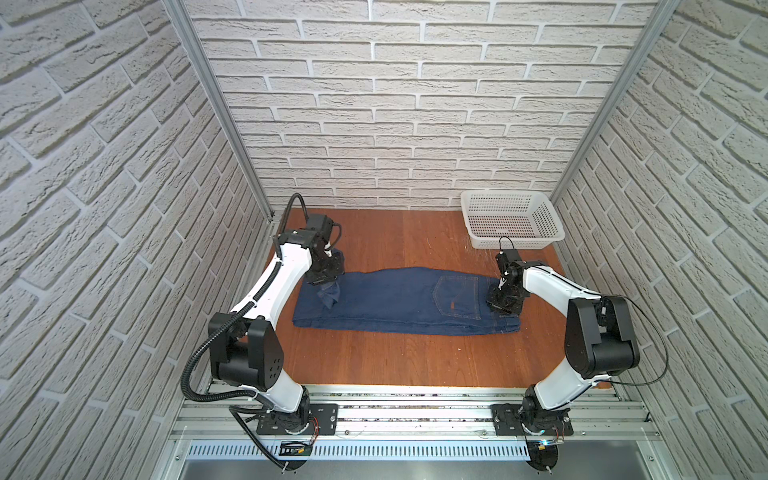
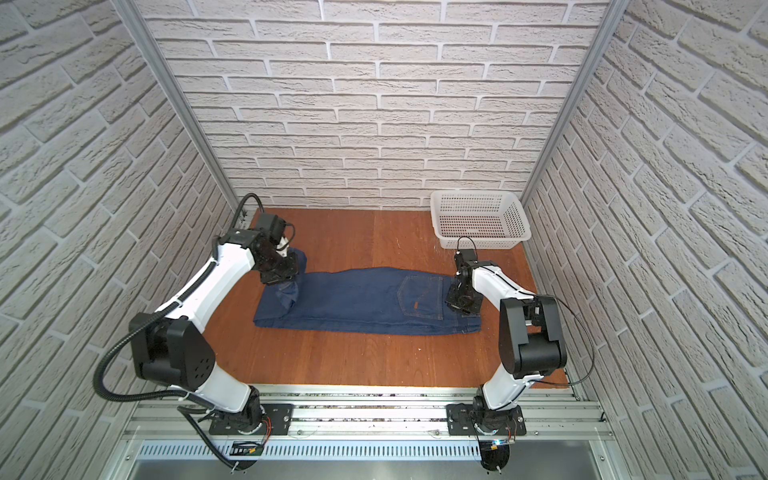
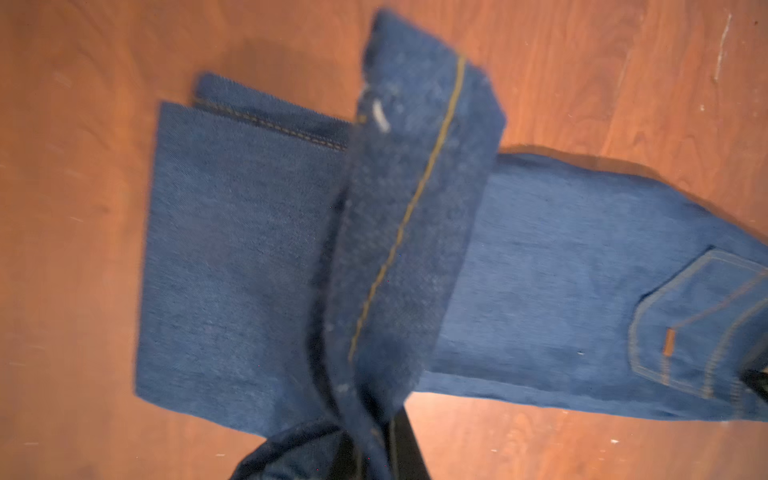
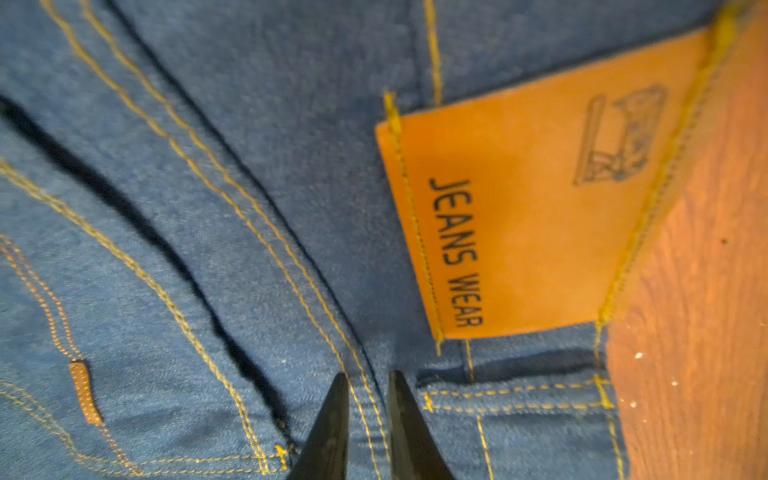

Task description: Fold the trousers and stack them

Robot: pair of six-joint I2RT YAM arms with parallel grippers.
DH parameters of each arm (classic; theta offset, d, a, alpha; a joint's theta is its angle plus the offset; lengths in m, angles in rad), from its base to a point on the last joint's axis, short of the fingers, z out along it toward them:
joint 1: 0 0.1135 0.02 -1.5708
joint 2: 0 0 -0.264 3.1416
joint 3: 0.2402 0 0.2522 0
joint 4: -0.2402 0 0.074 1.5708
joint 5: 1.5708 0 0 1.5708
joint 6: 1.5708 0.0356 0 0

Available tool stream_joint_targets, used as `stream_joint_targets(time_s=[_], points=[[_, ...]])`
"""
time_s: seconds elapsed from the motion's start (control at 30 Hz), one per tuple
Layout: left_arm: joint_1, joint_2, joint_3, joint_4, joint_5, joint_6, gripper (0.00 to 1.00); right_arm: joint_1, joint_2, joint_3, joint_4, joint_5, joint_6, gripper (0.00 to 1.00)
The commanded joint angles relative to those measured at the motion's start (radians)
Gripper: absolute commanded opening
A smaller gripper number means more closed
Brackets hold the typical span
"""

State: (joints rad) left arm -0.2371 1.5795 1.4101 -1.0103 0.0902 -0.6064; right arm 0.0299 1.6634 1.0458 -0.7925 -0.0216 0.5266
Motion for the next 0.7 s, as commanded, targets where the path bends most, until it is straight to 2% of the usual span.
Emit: stream_joint_targets(time_s=[0.0, 0.3, 0.67], points=[[-0.059, 0.022, -0.008, 0.083, 0.004, -0.156, 0.0, 0.007, 0.002, -0.013, 0.015, -0.006, -0.013, 0.2], [-0.206, 0.099, 0.032, 0.187, -0.016, -0.307, 0.0, 0.007, 0.002, -0.029, 0.027, -0.011, -0.01, 0.2], [-0.274, 0.206, 0.034, 0.266, -0.008, -0.366, 0.0, 0.01, -0.004, -0.027, 0.022, -0.018, -0.01, 0.2]])
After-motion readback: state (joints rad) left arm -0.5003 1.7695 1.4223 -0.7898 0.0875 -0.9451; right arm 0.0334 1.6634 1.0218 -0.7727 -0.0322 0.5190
